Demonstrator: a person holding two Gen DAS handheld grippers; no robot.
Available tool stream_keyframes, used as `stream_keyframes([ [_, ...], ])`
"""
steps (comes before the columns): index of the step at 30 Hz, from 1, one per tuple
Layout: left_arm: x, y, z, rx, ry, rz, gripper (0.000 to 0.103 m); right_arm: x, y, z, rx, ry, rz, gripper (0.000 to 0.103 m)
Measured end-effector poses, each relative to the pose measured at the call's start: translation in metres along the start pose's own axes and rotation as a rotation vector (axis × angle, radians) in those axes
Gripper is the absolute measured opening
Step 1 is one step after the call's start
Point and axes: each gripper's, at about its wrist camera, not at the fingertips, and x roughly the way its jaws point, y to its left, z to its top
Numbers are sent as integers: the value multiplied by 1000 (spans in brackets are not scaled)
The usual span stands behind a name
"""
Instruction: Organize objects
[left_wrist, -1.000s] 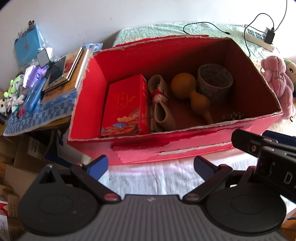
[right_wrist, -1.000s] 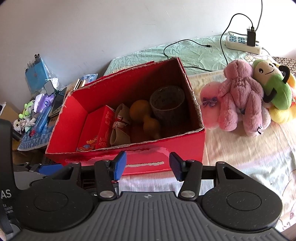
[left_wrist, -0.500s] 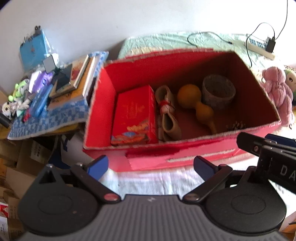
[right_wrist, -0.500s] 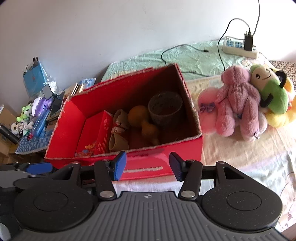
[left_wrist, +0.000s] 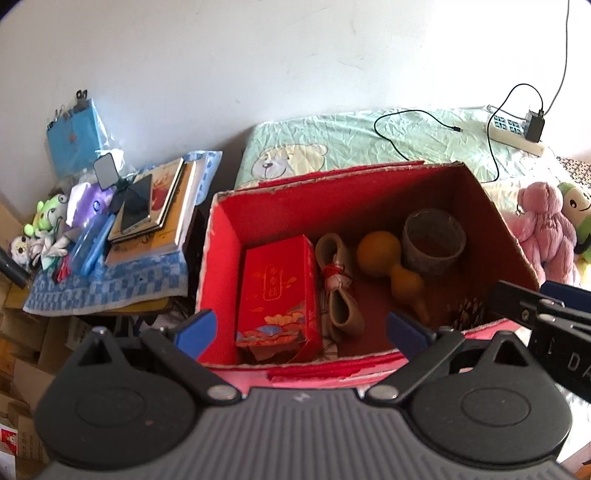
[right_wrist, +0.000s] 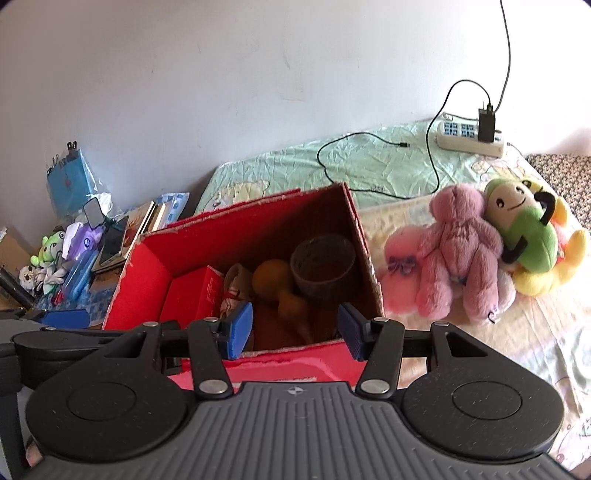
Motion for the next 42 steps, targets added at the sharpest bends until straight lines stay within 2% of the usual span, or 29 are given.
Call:
stream_keyframes([
  [9,12,-3,2,-5,-5,26,99,2,0,7,-24,-62,-56,55],
  [19,25,-2,0,-14,-2,34,99,11,-1,4,-28,-82,-37,62],
  [36,38,0,2,-13,10,32,99,27,1,4,-16,-34,27,61],
  [42,44,3,3,-22,24,8,99,34,2,6,-6,-19,18,61],
])
